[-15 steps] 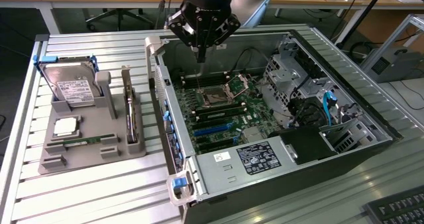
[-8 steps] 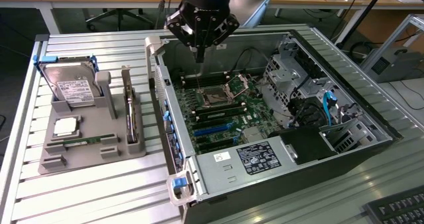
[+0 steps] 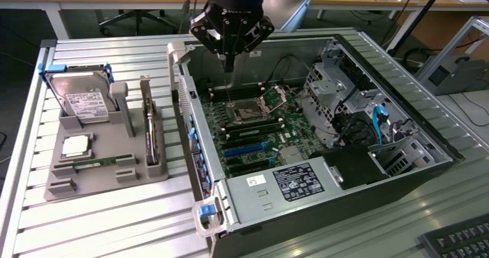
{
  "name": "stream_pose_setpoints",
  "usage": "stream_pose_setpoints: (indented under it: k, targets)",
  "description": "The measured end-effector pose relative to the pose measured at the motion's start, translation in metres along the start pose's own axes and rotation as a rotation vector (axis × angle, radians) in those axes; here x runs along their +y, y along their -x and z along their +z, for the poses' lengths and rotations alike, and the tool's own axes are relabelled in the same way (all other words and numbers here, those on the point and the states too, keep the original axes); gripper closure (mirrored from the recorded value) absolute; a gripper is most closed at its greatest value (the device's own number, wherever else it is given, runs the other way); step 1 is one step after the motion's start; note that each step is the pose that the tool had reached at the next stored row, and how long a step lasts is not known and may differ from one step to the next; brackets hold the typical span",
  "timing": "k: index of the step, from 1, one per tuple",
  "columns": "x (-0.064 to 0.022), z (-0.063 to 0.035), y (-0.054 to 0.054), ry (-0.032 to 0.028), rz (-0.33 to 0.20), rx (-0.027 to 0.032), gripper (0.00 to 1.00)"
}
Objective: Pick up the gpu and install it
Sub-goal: 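Reach for the gpu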
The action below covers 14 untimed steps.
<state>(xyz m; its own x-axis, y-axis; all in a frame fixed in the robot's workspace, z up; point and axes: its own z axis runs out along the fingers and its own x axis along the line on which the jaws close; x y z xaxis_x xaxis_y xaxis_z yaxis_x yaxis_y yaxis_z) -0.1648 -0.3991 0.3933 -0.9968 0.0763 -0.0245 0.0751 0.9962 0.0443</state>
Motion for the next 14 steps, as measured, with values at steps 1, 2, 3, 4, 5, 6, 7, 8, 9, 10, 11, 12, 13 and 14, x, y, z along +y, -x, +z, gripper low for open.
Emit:
stream_pose_setpoints:
  k: [1, 2, 3, 4, 5, 6, 7, 8, 9, 10, 11, 12, 13, 14]
  targets:
    - [-0.0001, 0.0000, -0.001, 0.0000, 0.000, 0.0000, 0.89]
    - [-0.0003, -0.0001, -0.004, -0.0001, 0.000, 0.0000, 0.89]
    - [-0.0004, -0.0001, -0.005, 0.0000, 0.000, 0.0000, 0.89]
    - [-0.0004, -0.0002, -0.006, -0.0001, 0.000, 0.0000, 0.89]
    - [-0.0005, -0.0002, -0.006, 0.0000, 0.000, 0.0000, 0.89]
    - [-0.0006, -0.0002, -0.008, 0.0000, 0.000, 0.0000, 0.89]
    - [-0.0007, -0.0003, -0.009, 0.0000, 0.000, 0.0000, 0.89]
    - [-0.0007, -0.0003, -0.010, 0.0000, 0.000, 0.0000, 0.89]
    - [-0.0008, -0.0003, -0.010, 0.0000, 0.000, 0.0000, 0.89]
    - [-0.0008, -0.0003, -0.011, 0.0000, 0.000, 0.0000, 0.89]
    - [-0.0010, -0.0004, -0.012, 0.0000, 0.000, 0.0000, 0.89]
    - [-0.0010, -0.0004, -0.013, -0.0001, 0.000, 0.0000, 0.89]
    - [-0.0011, -0.0004, -0.014, 0.0000, 0.000, 0.0000, 0.89]
    - [-0.0012, -0.0004, -0.015, 0.0001, 0.000, 0.0000, 0.89]
